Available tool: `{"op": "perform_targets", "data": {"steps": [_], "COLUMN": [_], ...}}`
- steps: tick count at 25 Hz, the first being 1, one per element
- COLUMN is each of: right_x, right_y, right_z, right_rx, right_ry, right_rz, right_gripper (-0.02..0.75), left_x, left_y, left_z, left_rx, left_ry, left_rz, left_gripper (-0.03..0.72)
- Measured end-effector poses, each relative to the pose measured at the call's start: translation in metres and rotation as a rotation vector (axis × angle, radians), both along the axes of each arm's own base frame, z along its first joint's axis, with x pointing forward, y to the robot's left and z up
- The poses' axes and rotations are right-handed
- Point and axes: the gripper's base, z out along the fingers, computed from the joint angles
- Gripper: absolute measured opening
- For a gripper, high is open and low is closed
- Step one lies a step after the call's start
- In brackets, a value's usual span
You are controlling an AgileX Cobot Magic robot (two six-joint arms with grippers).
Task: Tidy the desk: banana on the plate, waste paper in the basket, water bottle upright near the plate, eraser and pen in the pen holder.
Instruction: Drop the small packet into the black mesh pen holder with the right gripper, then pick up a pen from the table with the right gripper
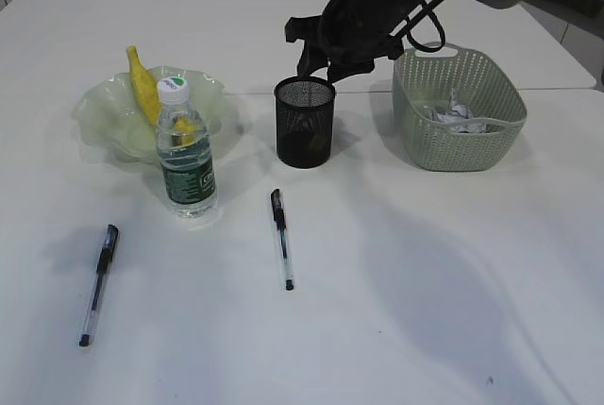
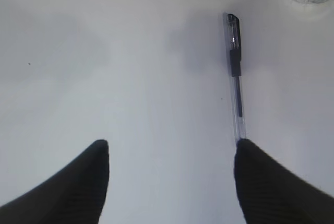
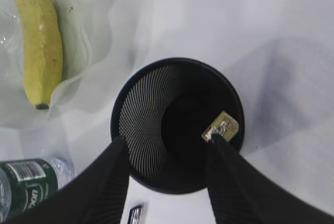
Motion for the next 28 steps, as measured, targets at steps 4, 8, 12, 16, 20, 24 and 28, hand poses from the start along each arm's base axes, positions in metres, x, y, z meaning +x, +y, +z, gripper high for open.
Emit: {"op": "perform_targets", "data": {"steps": [4, 8, 12, 16, 20, 24, 28], "right_x": [-0.007, -0.016, -0.03, -0.043, -0.055, -0.074, -0.096], "right_y": [-0.001, -0.003, -0.007, -0.012, -0.008, 0.02, 0.059], "right_z": [-0.003, 0.014, 0.039, 0.063, 0.086, 0.097, 0.099], "right_rx": [-0.023, -0.032, -0.05, -0.056, -0.098, -0.154, -0.184], "right_ry": [0.074, 0.099, 0.122, 0.128, 0.084, 0.051, 0.04], "right_rz": [0.024, 0.042, 0.066, 0.075, 0.045, 0.047, 0.035], "right_gripper": [0.359, 0.359, 0.358, 0.358, 0.359, 0.359, 0.358], "left_x": [-0.001, -0.001, -0.002, -0.002, -0.003, -0.003, -0.003], "left_y": [0.0, 0.0, 0.0, 0.0, 0.0, 0.0, 0.0], "left_z": [0.0, 0.0, -0.001, -0.001, -0.001, -0.001, -0.001], "left_rx": [0.0, -0.001, -0.001, -0.002, -0.002, -0.002, -0.002], "left_ry": [0.006, 0.01, 0.02, 0.025, 0.031, 0.031, 0.032], "left_rz": [-0.001, -0.001, -0.002, -0.003, -0.003, -0.003, -0.003], "left_gripper": [0.525, 0.519, 0.517, 0.515, 0.51, 0.51, 0.51]}}
